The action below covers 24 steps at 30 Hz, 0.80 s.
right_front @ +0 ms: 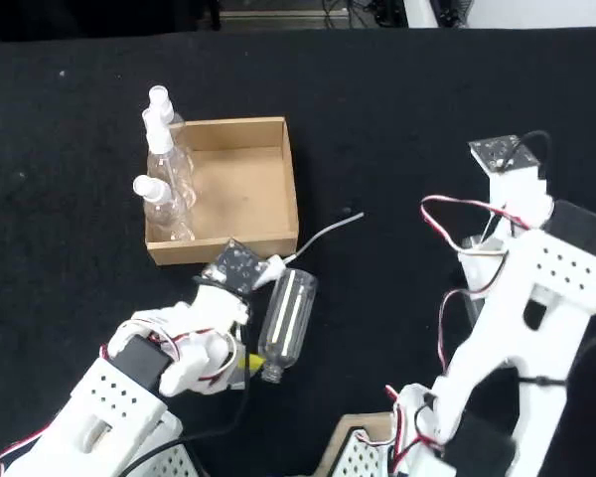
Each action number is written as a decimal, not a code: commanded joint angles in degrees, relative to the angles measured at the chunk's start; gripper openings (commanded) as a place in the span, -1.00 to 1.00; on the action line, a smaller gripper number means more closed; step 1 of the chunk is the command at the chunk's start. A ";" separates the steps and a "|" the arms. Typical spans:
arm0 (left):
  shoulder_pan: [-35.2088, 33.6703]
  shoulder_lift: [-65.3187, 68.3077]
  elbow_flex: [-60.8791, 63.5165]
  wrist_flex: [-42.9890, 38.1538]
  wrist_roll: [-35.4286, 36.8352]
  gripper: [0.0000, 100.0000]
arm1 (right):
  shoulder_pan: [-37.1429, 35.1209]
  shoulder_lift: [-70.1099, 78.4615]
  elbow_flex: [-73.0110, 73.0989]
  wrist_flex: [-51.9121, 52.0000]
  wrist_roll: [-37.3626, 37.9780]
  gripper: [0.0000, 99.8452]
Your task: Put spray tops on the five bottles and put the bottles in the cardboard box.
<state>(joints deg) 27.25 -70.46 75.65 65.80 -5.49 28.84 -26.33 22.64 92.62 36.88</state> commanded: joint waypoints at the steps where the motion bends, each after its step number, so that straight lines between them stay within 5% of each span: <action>1: -0.40 -0.18 1.01 0.70 -4.75 -0.46 | -1.05 -4.18 0.04 -1.23 -0.35 -0.97; 8: -2.86 -0.26 4.09 0.26 -12.22 -0.46 | -1.05 -4.18 -0.13 -1.23 -0.35 -0.97; 24: -40.48 -0.26 3.30 0.35 -37.01 -0.46 | -1.05 -4.18 -0.04 -1.14 -0.35 -0.97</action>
<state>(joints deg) -5.45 -70.46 80.31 66.15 -37.14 28.84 -27.56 22.90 92.44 36.88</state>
